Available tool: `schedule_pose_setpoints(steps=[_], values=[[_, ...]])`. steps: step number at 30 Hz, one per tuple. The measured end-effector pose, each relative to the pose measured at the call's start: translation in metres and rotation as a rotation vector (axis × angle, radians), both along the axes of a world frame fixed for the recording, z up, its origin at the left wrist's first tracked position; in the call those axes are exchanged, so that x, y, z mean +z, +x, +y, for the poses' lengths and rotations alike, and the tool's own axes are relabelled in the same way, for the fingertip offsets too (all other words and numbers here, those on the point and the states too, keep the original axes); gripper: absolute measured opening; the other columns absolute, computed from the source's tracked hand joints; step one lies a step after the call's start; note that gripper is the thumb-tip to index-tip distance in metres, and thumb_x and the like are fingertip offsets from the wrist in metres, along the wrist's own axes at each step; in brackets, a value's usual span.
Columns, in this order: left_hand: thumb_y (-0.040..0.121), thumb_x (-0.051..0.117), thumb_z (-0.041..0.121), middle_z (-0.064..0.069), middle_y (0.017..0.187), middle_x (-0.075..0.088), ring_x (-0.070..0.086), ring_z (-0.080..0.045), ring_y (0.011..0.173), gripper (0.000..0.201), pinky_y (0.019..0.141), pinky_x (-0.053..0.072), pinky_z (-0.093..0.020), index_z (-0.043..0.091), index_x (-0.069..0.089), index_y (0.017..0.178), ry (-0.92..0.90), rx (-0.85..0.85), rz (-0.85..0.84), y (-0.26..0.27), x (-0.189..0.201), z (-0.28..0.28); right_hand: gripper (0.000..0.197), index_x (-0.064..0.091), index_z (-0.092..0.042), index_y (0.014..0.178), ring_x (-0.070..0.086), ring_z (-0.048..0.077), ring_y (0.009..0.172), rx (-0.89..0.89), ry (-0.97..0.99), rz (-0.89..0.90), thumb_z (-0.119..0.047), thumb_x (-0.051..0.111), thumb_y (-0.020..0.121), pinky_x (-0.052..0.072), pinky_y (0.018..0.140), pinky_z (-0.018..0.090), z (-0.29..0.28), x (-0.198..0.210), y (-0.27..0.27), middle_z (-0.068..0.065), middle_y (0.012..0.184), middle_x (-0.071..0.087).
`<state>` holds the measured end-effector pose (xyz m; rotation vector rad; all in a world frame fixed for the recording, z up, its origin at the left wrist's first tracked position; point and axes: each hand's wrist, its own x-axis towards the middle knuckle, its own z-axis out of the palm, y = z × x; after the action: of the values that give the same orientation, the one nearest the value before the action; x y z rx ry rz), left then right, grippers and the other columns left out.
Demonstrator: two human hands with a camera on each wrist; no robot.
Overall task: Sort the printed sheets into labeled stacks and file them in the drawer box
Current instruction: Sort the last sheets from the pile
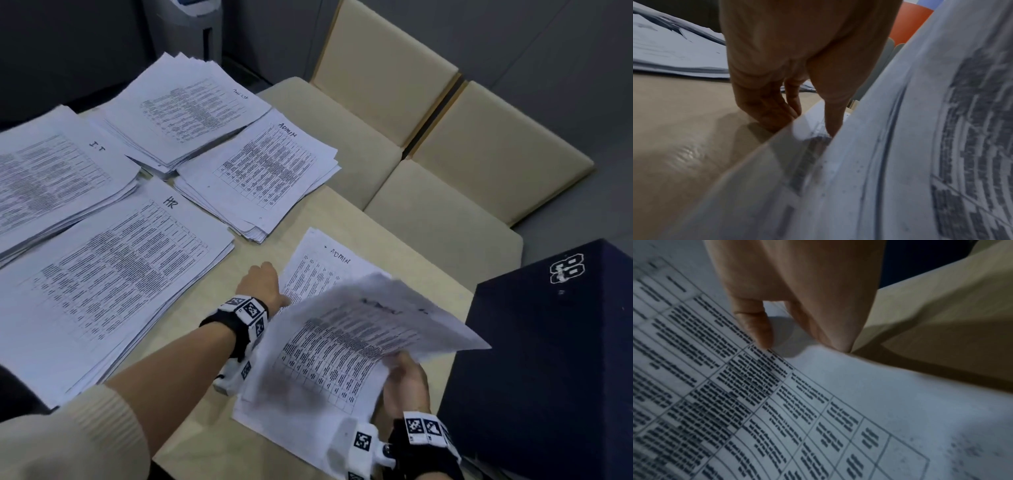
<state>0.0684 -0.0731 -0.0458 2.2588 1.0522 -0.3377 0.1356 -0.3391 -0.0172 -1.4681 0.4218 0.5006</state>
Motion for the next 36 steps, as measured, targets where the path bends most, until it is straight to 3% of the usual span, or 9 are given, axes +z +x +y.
schedule_pose_setpoints(steps=[2,5,12,18,22,25,27,32,36], values=[[0.086,0.074,0.035,-0.002,0.079,0.054,0.057,-0.024,0.075,0.032,0.058,0.041,-0.028,0.016,0.048,0.080,0.015,-0.051,-0.046,-0.001,0.001,0.000,0.024,0.049,-0.006,0.070,0.056,0.020,0.065,-0.008,0.057,0.036,0.012,0.043,0.084,0.044,0.066,0.028,-0.002,-0.003,0.002,0.002,0.061,0.058],[0.091,0.068,0.035,0.002,0.055,0.044,0.042,-0.018,0.051,0.046,0.047,0.027,-0.025,0.016,0.040,0.059,0.057,-0.003,-0.174,-0.002,0.004,0.005,0.024,0.054,-0.005,0.077,0.061,0.023,0.063,-0.009,0.134,0.105,0.013,0.038,0.082,0.044,0.067,0.033,-0.004,-0.005,0.005,0.007,0.071,0.062],[0.101,0.024,0.061,0.004,0.051,0.034,0.036,-0.015,0.044,0.063,0.046,0.029,-0.024,0.017,0.035,0.057,0.426,-0.304,-0.119,-0.005,0.030,0.014,0.026,0.045,-0.009,0.074,0.056,0.021,0.059,0.016,0.160,0.112,0.011,0.032,0.083,0.042,0.063,0.029,0.001,0.005,0.006,0.004,0.068,0.057],[0.104,0.032,0.051,0.008,0.066,0.048,0.047,-0.015,0.059,0.042,0.052,0.027,-0.027,0.023,0.043,0.074,0.358,-0.454,-0.358,-0.005,0.041,0.007,0.037,0.039,-0.013,0.068,0.049,0.018,0.053,0.017,0.110,0.091,0.015,0.026,0.090,0.041,0.040,0.012,0.010,0.015,0.004,0.001,0.053,0.051],[0.099,0.051,0.044,0.008,0.049,0.041,0.037,-0.009,0.044,0.044,0.051,0.029,-0.026,0.022,0.045,0.062,0.132,-0.398,-0.576,-0.011,0.040,0.002,0.019,0.042,-0.010,0.069,0.053,0.024,0.059,-0.019,0.053,0.164,0.006,0.050,0.074,0.047,0.057,0.019,0.005,-0.004,0.008,0.011,0.070,0.050],[0.083,0.079,0.024,0.011,0.052,0.054,0.047,-0.003,0.050,0.034,0.052,0.036,-0.016,0.022,0.055,0.060,-0.410,-0.159,-0.727,-0.021,0.041,-0.001,0.022,0.042,-0.011,0.066,0.044,0.027,0.070,-0.027,0.054,0.209,-0.002,0.058,0.053,0.037,0.069,0.029,0.005,-0.007,0.007,0.012,0.075,0.043],[0.068,0.090,0.017,0.001,0.059,0.058,0.053,-0.014,0.059,0.037,0.054,0.040,-0.023,0.018,0.054,0.063,-0.750,0.032,-0.788,-0.028,0.039,0.002,0.018,0.040,-0.012,0.063,0.044,0.020,0.062,-0.010,0.090,0.187,0.003,0.049,0.068,0.034,0.064,0.028,0.007,-0.003,0.004,0.006,0.065,0.044],[0.059,0.093,0.024,-0.018,0.109,0.072,0.069,-0.033,0.097,0.060,0.086,0.057,-0.036,-0.005,0.065,0.103,-1.044,0.138,-0.767,-0.039,0.042,0.022,0.024,0.051,-0.009,0.084,0.049,0.026,0.077,-0.035,0.104,0.115,0.009,0.046,0.070,0.042,0.072,0.035,0.016,-0.005,-0.010,0.005,0.079,0.054],[0.050,0.097,0.036,-0.029,0.115,0.067,0.067,-0.037,0.100,0.088,0.089,0.056,-0.049,-0.012,0.061,0.115,-1.144,0.132,-0.663,-0.041,0.041,0.029,0.022,0.054,-0.005,0.084,0.054,0.024,0.076,-0.015,0.123,0.085,0.014,0.043,0.080,0.041,0.072,0.031,0.026,-0.005,-0.014,0.002,0.080,0.059]])
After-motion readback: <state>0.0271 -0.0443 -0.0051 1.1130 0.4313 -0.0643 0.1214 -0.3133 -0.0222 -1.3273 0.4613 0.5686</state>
